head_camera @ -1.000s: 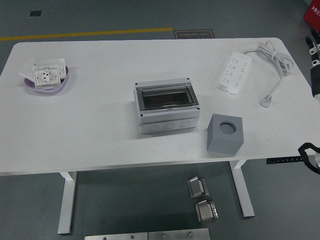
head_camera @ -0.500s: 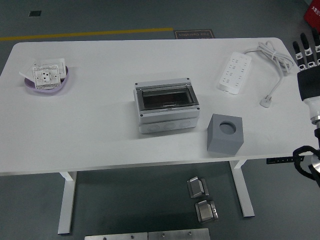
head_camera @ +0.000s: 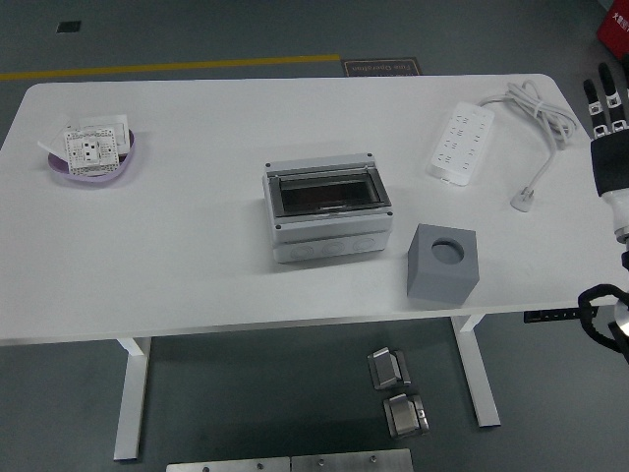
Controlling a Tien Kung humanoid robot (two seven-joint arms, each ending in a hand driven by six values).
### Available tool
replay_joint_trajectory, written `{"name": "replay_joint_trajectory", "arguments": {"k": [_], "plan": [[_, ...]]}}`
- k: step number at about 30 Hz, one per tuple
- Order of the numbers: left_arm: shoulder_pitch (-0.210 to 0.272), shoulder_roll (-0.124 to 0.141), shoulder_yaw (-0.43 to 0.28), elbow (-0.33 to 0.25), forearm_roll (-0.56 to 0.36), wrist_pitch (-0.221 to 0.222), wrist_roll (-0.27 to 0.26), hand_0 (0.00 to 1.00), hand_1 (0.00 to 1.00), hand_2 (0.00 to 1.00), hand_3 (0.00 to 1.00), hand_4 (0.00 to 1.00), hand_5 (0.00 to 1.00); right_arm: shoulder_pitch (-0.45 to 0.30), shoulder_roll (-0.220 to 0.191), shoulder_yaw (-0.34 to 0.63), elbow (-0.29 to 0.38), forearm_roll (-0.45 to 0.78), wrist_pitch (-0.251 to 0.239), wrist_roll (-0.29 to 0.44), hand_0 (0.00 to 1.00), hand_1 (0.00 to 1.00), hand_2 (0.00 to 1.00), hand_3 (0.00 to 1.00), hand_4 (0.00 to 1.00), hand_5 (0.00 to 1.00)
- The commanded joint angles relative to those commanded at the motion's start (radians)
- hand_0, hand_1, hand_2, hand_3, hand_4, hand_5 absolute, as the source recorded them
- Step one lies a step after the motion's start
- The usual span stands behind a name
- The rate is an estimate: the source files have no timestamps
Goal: Pick up the cylinder from the cube,place it in the box,flap close box
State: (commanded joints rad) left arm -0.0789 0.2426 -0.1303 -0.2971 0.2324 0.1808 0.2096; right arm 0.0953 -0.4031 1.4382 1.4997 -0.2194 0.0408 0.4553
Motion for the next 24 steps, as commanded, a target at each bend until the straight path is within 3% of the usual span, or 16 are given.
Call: {"name": "replay_joint_trajectory", "arguments": {"k": [3, 4, 24], "plan": [[0.000, 0.000, -0.003, 0.000, -0.001, 0.000, 0.000, 0.661, 0.655, 0.607, 0.643, 0.629, 0.433, 0.001, -0.001, 0.001, -0.002, -0.001, 0.000, -0.001, 0.983, 0.835, 0.874, 0.967, 0.948, 0.950], [0.000, 0.000, -0.003, 0.000, -0.001, -0.001, 0.000, 0.660, 0.655, 0.607, 0.643, 0.629, 0.434, 0.002, -0.001, 0.000, -0.002, -0.002, 0.001, -0.002, 0.983, 0.864, 0.920, 0.892, 0.947, 0.958], [-0.019, 0.017, -0.001, -0.002, 0.004, -0.003, 0.002, 0.661, 0.655, 0.607, 0.643, 0.632, 0.434, -0.004, -0.007, 0.006, 0.004, -0.085, -0.046, -0.027, 0.989, 0.878, 0.907, 0.903, 0.935, 0.975]]}}
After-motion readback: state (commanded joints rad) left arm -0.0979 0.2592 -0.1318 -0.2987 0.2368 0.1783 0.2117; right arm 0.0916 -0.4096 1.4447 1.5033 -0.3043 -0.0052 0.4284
